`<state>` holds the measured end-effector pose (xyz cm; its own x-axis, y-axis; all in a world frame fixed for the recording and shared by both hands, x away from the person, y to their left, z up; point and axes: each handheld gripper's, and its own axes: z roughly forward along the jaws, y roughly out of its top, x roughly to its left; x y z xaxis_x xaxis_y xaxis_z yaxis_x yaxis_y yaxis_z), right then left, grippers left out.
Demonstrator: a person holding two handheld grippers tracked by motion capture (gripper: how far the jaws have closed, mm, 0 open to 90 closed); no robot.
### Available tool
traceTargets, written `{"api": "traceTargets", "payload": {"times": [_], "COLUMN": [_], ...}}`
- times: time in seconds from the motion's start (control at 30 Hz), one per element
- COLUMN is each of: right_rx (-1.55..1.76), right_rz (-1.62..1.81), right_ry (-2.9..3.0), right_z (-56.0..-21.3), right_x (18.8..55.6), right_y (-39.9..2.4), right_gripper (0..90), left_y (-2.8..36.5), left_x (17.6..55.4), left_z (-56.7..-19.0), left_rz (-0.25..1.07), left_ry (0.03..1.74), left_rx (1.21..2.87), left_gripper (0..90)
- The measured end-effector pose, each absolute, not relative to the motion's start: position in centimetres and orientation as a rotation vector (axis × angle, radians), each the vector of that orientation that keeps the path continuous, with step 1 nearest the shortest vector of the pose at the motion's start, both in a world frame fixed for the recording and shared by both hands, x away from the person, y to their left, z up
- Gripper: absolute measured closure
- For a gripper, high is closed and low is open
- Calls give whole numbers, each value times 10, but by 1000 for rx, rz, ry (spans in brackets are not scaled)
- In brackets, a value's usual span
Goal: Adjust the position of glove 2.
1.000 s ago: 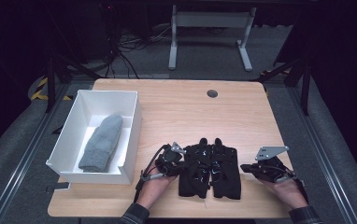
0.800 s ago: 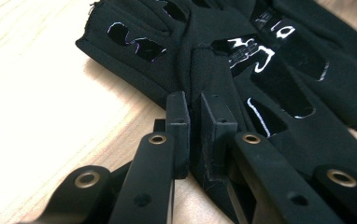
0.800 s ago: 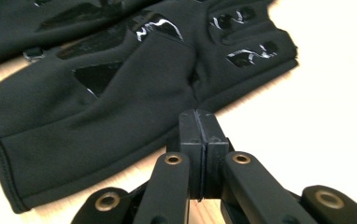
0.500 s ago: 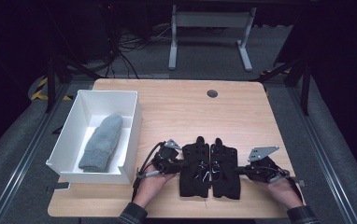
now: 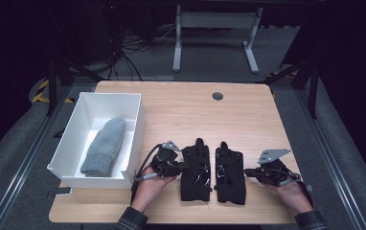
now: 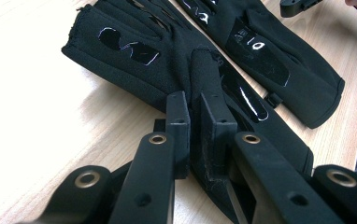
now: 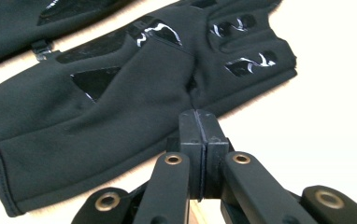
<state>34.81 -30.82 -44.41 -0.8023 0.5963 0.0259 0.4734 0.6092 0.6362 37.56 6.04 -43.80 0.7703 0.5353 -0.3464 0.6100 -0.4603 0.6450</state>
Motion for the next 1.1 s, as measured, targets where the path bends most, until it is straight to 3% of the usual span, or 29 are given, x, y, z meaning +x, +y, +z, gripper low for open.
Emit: {"api": "traceTargets", "payload": {"times": [1.1], "right_rx": [769], "right_rz": [1043], "right_ry": [2751], "right_z": [-453], "right_x": [357], "right_y": [-255], "right_gripper": [900], "left_y": [55], "left_x": [383], "left_z": [-414], "left_rz": [-139], "left_ry": [814], "left_rx": [2081], "left_gripper": [829]}}
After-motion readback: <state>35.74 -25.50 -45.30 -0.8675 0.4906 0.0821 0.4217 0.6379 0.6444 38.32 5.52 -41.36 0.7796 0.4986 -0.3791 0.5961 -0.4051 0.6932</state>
